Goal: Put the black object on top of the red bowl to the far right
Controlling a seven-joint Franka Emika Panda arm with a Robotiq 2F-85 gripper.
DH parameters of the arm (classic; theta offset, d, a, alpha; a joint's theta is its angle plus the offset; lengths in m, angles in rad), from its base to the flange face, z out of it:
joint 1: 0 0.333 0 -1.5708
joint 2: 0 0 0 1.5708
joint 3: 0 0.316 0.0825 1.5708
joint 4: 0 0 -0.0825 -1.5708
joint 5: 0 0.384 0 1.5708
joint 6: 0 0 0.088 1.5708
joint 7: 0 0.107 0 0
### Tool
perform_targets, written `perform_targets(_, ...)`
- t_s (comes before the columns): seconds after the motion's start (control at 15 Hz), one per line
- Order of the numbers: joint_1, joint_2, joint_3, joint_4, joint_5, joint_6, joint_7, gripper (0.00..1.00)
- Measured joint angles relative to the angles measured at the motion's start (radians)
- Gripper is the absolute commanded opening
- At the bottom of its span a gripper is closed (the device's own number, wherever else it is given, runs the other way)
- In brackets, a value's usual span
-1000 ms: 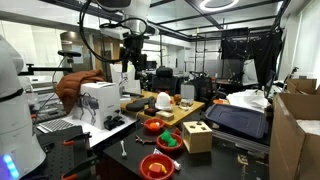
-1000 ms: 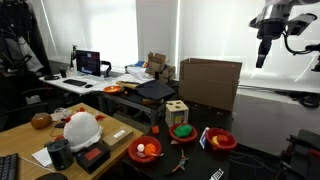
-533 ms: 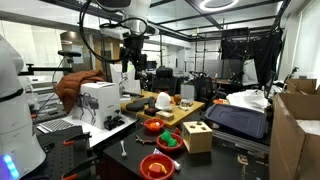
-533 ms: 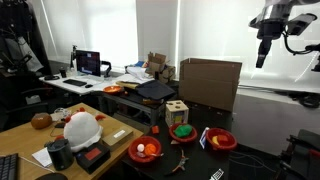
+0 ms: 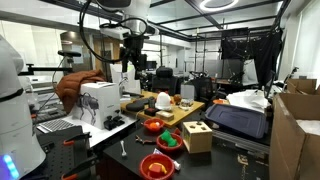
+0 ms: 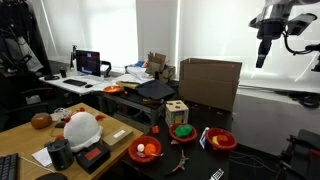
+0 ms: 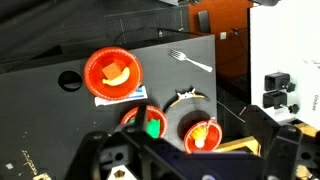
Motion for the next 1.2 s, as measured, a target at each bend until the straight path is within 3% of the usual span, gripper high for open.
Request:
perform_targets(0.4, -0.004, 0.090, 0.042, 0.002, 0.025, 0.079, 0.008, 1.00)
perform_targets(0.67, 0.002, 0.276, 0.118, 0.043, 0.068, 0.234, 0.039, 1.00)
perform_targets(0.87, 0.002, 0.433, 0.193, 0.111, 0.059, 0.360, 0.136, 1.00)
perform_targets(1.2, 0.003, 0.655, 0.279, 0.261, 0.018, 0.403, 0.269, 1.00)
